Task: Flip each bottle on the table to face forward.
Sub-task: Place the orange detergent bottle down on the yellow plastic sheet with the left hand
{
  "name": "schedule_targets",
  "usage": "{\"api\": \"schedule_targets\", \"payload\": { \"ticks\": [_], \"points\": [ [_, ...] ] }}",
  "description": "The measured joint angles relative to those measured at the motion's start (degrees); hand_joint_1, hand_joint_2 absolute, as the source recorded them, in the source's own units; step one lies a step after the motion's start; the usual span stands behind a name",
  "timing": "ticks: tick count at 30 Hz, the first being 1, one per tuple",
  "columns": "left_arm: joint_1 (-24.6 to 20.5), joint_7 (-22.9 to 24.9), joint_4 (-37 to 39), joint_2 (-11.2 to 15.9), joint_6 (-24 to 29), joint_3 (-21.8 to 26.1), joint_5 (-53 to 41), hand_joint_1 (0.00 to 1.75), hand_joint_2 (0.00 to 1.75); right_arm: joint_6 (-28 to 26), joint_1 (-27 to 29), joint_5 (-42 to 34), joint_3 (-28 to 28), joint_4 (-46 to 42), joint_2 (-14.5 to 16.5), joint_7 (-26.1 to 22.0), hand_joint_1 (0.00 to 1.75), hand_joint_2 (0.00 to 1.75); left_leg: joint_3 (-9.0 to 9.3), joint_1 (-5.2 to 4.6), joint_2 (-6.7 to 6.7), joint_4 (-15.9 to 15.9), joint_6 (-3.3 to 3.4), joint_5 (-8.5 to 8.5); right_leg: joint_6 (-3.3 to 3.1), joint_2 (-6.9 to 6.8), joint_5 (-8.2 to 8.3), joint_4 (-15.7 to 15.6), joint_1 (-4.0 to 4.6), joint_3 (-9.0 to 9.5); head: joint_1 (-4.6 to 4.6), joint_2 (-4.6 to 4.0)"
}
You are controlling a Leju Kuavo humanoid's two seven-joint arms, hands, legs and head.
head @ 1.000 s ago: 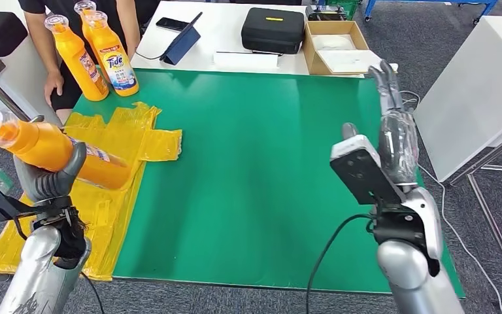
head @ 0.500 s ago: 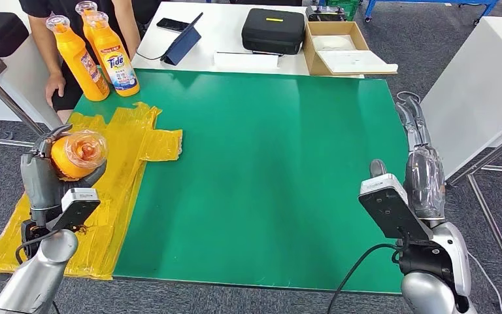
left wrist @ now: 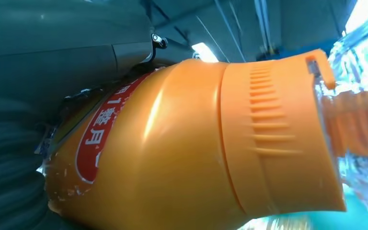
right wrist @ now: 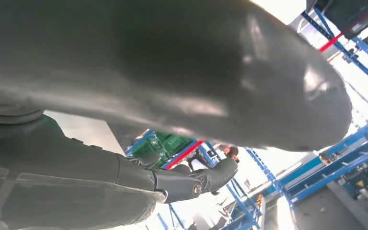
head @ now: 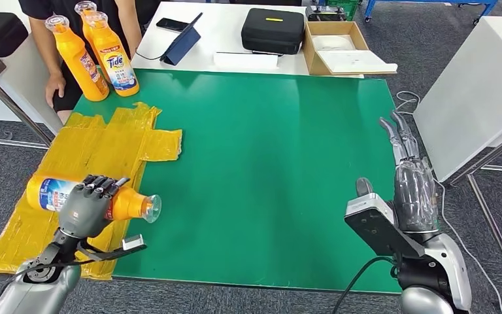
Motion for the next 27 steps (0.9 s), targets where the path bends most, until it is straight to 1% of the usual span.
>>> {"api": "schedule_targets", "payload": {
  "ticks": [3, 4, 7, 8, 14, 18, 22, 25, 27],
  "points": [
    [1.47, 1.74, 1.98, 0.08, 0.04, 0.05, -2.17, 1.75, 1.75, 0.72, 0.75, 0.91, 0.16, -0.46, 0.58, -0.38, 0.00, 0.00, 0.00, 0.01, -0.01, 0.00, 0.00, 0.00, -0.01, -0.01, -0.01, 0.00, -0.01, -0.04, -0.01, 0.00],
    [1.69, 2.22, 2.58, 0.07, 0.05, 0.02, -2.60, 1.41, 1.75, 0.90, 0.93, 1.02, 0.22, -0.59, 0.69, -0.49, 0.00, 0.00, 0.00, 0.01, -0.02, 0.00, 0.00, 0.00, -0.01, -0.01, -0.01, 0.00, -0.01, -0.04, -0.01, 0.00],
    [1.74, 3.42, 4.60, 0.02, 0.10, -0.26, -2.67, 0.10, 0.44, 1.21, 1.74, 1.08, 0.33, -0.88, 0.82, -0.97, 0.00, 0.00, 0.00, 0.01, -0.02, 0.00, 0.00, 0.00, -0.01, -0.01, -0.01, 0.00, -0.01, -0.03, -0.01, 0.00],
    [1.66, 3.69, 5.29, 0.01, 0.11, -0.34, -2.48, 0.00, 0.00, 1.24, 2.10, 1.09, 0.34, -0.95, 0.84, -1.16, 0.00, 0.00, 0.00, 0.01, -0.02, 0.00, 0.00, 0.00, -0.01, -0.01, -0.01, 0.00, -0.01, -0.03, -0.01, 0.00],
    [0.85, 4.70, 8.98, -0.01, 0.16, -0.81, -2.52, 0.00, 0.00, 1.22, 4.07, 1.40, 0.40, -1.25, 0.94, -1.82, 0.00, 0.00, 0.00, 0.01, -0.02, 0.00, 0.00, 0.00, -0.01, -0.01, 0.00, 0.00, -0.01, -0.02, -0.01, 0.00],
    [0.67, 4.64, 9.79, -0.01, 0.20, -1.10, -2.44, 0.00, 0.00, 1.22, 4.53, 1.68, 0.41, -1.44, 0.97, -1.84, 0.00, 0.00, 0.01, 0.01, -0.01, 0.00, 0.00, 0.00, -0.01, 0.00, 0.00, 0.00, -0.01, -0.03, -0.01, 0.00],
    [0.53, 3.63, 9.88, -0.06, 0.24, -1.32, -1.66, 0.00, 0.00, 1.22, 5.29, 2.65, 0.39, -1.99, 1.16, -1.79, 0.00, 0.00, 0.01, 0.01, -0.02, 0.00, 0.00, 0.00, -0.01, -0.01, 0.00, -0.01, -0.02, -0.05, -0.01, 0.00],
    [-0.38, 2.67, 10.00, -0.59, 0.26, -1.50, 2.01, 0.00, 0.00, 1.21, 5.81, 3.07, 0.29, -2.26, 1.42, -1.68, 0.00, 0.00, 0.01, 0.02, -0.02, 0.00, 0.00, 0.00, -0.01, -0.01, 0.00, -0.01, -0.03, -0.06, -0.01, 0.00],
    [-1.09, 1.17, 9.77, -1.38, -0.13, -1.54, 8.72, 0.00, 0.00, 1.11, 6.14, 3.23, 0.16, -2.32, 1.63, -1.67, 0.00, 0.00, 0.01, 0.02, -0.03, 0.00, 0.00, 0.00, -0.01, -0.01, 0.00, -0.01, -0.03, -0.05, -0.01, 0.00]
  ]
}}
